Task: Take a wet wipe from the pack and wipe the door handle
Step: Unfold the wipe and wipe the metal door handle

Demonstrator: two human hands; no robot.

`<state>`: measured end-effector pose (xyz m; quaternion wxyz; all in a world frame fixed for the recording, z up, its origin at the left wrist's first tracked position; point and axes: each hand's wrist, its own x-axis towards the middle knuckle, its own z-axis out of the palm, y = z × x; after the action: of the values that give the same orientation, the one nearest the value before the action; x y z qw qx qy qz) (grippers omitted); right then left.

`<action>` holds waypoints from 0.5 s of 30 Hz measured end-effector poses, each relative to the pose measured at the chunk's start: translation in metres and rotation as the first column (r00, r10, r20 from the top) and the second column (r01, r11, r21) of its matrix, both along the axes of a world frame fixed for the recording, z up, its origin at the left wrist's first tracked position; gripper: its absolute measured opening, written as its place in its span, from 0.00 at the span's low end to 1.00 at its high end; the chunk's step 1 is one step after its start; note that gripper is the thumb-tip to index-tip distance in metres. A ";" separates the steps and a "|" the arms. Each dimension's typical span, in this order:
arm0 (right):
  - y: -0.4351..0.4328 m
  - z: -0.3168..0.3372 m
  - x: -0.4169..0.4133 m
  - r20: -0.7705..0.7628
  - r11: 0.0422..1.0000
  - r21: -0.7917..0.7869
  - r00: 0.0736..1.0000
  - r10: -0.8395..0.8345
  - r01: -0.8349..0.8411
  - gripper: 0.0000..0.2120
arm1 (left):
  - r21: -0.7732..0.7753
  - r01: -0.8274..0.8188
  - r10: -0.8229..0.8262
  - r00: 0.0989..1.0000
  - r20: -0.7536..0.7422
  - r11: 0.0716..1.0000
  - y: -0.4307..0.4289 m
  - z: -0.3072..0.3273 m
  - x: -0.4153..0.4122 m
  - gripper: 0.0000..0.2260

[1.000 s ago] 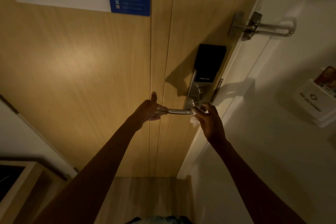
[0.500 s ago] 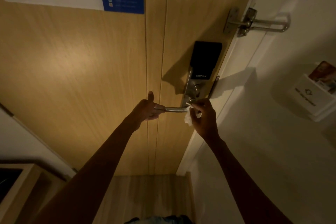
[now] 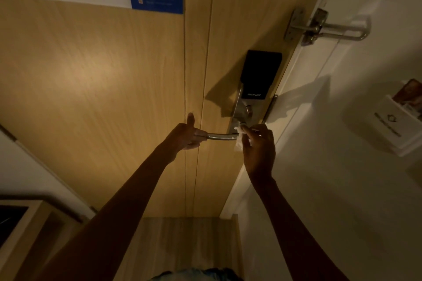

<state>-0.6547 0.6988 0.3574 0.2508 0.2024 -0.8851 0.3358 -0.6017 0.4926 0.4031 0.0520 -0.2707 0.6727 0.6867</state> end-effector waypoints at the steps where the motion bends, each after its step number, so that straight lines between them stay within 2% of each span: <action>1: -0.005 -0.002 0.001 0.015 0.999 0.041 1.000 -0.008 0.007 0.14 | 0.002 -0.002 0.002 1.000 -0.005 1.000 0.001 0.000 0.000 0.33; 5: -0.006 -0.013 0.006 0.067 0.989 0.117 0.994 0.083 -0.091 0.16 | -0.022 -0.017 0.016 0.998 -0.058 1.000 0.004 -0.002 0.004 0.33; 8: 0.001 -0.017 0.006 0.093 0.977 0.080 0.977 0.191 -0.198 0.21 | -0.013 -0.017 0.016 0.997 -0.070 1.000 0.004 -0.003 0.006 0.32; 11: 0.006 -0.015 0.004 0.089 0.963 0.045 0.961 0.262 -0.267 0.20 | -0.025 -0.018 0.016 0.997 -0.071 1.000 0.003 -0.003 0.006 0.32; 15: 0.004 -0.010 -0.003 0.076 0.974 0.127 0.981 0.180 -0.189 0.16 | -0.050 0.007 -0.011 0.998 -0.067 0.999 0.000 -0.005 0.004 0.30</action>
<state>-0.6581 0.7029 0.3470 0.1759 0.2892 -0.8906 0.3037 -0.5978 0.4924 0.3986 0.0260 -0.2458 0.6920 0.6783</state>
